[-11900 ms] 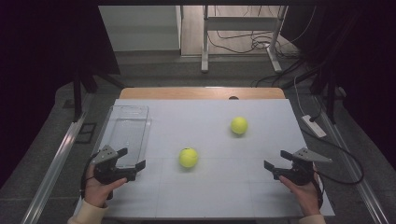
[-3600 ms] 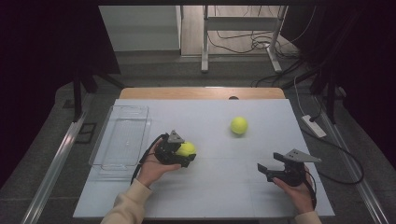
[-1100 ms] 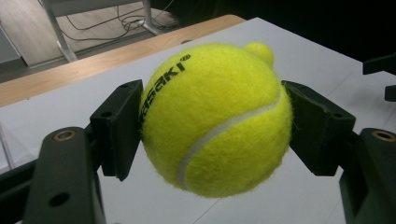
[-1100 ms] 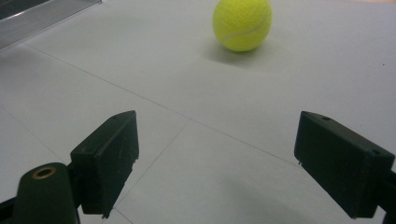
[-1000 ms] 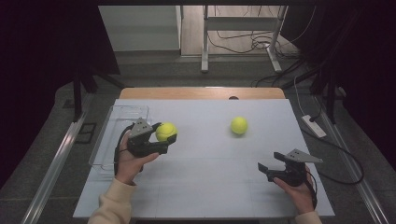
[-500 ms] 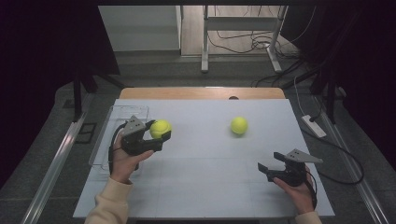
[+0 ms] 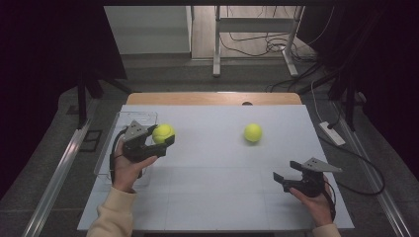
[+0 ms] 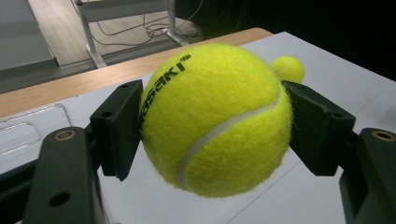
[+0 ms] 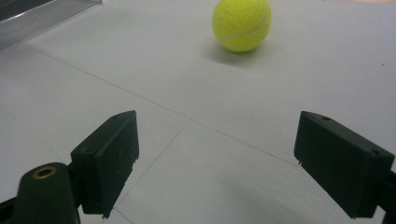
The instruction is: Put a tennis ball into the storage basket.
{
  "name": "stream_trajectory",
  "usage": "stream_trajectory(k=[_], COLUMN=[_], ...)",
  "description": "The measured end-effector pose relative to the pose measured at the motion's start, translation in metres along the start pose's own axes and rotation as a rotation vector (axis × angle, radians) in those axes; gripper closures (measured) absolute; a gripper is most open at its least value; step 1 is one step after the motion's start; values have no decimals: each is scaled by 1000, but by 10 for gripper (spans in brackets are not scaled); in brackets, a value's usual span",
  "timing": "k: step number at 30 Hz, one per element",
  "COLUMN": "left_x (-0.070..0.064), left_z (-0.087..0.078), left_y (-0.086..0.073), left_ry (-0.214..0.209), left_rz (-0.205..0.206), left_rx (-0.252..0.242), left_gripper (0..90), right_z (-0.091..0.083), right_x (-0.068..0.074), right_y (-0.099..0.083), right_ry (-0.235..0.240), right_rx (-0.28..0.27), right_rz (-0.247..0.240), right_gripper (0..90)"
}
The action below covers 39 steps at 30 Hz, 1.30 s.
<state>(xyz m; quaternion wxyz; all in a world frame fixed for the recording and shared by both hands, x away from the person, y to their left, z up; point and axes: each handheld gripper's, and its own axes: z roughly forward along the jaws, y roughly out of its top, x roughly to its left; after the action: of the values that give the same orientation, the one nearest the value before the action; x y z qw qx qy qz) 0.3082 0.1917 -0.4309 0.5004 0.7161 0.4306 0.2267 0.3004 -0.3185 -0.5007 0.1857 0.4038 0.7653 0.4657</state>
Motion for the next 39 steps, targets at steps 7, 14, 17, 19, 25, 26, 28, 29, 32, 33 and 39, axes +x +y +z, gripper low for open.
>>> stream_trajectory(k=[7, 14, 17, 19, 25, 26, 28, 29, 32, 33, 39], left_x=[5, 10, 12, 14, 18, 19, 21, 21, 24, 24, 30], left_z=[-1, -3, -4, -5, -3, -3, -4, -4, -4, -4, -4], left_y=[-1, -2, -2, -2, -1, 0, 0, 0, 1, 1, 7], left_ry=[16, 37, 41, 46, 55, 57, 67, 67, 79, 82, 96], left_rz=[-10, -24, -29, -34, -49, -53, -61, -61, -67, -67, -76], left_rx=[-4, -6, -9, -11, -7, -7, -7, -7, -9, -9, -16], left_gripper=[268, 269, 269, 269, 269, 269, 269, 269, 269, 269, 269], right_z=[0, -1, -1, -1, -3, -3, -3, -3, -3, -2, -2], right_x=[-1, -1, 0, 0, -1, -1, -1, -2, -2, -2, -2], right_y=[0, 0, 0, 0, -1, -1, -1, -1, -1, -1, -1], right_ry=[0, -1, -1, -1, -7, -7, -8, -9, -8, -7, -5], right_rx=[2, 0, 0, 2, -4, -5, -7, -7, -7, -6, -7], right_rz=[0, 2, 1, 0, 7, 8, 11, 10, 12, 11, 10], right_gripper=[143, 143, 143, 143, 143, 143, 143, 143, 143, 143, 143])
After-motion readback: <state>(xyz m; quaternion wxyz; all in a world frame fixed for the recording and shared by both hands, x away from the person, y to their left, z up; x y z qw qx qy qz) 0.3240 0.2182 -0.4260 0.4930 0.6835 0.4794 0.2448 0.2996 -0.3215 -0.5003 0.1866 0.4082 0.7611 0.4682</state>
